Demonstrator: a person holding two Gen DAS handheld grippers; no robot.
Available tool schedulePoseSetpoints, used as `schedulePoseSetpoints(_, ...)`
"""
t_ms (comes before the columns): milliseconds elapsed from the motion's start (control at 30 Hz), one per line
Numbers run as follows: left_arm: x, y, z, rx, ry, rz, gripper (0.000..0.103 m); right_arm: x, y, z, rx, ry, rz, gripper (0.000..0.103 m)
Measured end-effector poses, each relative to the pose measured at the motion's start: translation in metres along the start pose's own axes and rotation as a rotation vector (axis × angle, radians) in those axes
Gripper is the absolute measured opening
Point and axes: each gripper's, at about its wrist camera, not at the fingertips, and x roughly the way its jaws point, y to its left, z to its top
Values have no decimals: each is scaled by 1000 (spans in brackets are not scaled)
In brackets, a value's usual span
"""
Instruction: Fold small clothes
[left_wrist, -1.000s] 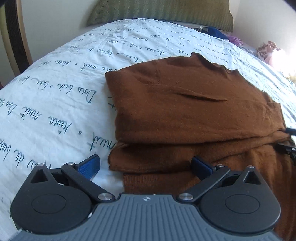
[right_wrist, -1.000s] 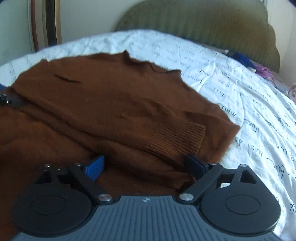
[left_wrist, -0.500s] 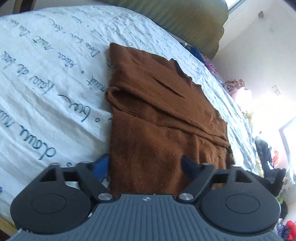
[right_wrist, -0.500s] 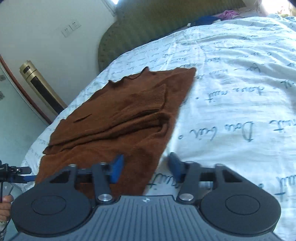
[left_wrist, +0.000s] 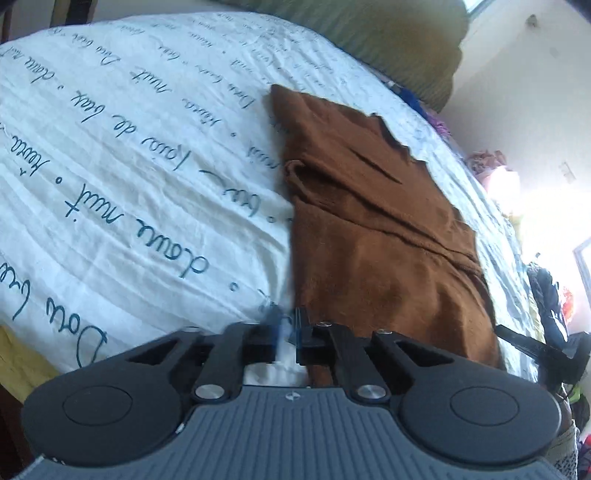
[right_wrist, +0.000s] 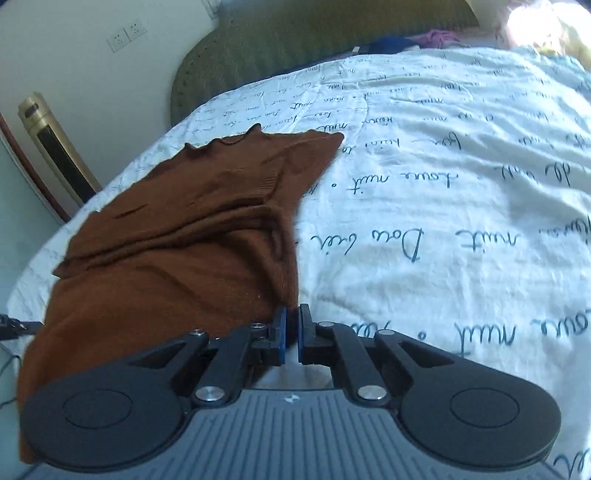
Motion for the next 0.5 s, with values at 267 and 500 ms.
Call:
schedulePoseSetpoints(267,7,-20,-49,-88,30,-224,101,-31,24,-60,257,12,226,84)
schedulePoseSetpoints(500,17,-17,-73,-186,125,-290,12,-10,79,-112,275,0,350,6)
